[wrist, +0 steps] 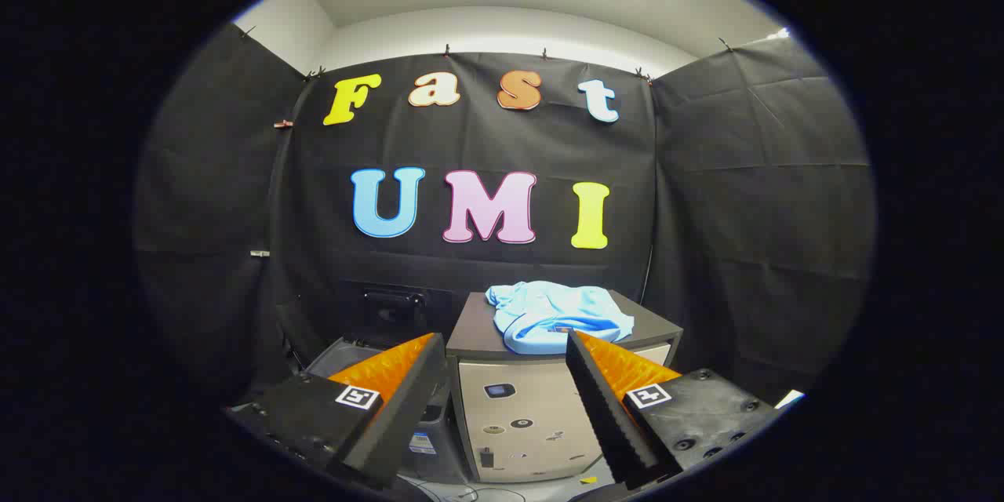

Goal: Put the clothes into the washing machine and then close the washing machine lid.

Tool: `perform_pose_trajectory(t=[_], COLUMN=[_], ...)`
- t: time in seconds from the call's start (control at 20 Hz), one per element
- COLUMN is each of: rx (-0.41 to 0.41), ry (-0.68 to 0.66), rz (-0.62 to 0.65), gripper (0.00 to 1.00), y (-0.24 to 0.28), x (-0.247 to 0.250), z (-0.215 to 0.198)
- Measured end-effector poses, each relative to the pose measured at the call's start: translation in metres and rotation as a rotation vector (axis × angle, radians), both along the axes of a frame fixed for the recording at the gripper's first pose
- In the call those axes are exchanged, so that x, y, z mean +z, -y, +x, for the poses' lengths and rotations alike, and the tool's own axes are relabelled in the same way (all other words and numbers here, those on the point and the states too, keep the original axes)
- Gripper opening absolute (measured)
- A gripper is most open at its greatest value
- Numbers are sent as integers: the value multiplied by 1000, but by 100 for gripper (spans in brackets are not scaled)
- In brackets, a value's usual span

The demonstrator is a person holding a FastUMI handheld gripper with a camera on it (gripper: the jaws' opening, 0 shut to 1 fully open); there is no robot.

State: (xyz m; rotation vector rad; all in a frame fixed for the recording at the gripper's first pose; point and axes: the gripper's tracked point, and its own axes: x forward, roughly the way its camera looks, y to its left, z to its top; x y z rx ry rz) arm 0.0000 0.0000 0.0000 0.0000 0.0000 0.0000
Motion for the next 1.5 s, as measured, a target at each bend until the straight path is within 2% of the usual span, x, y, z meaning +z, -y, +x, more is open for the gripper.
perform_pose_trajectory(t=[1.15, 1.5], rx=[1, 23], ry=[3, -7], rz=[-6, -2], gripper=[98, 98], y=[-3, 2], x=[2, 12], z=[10, 44])
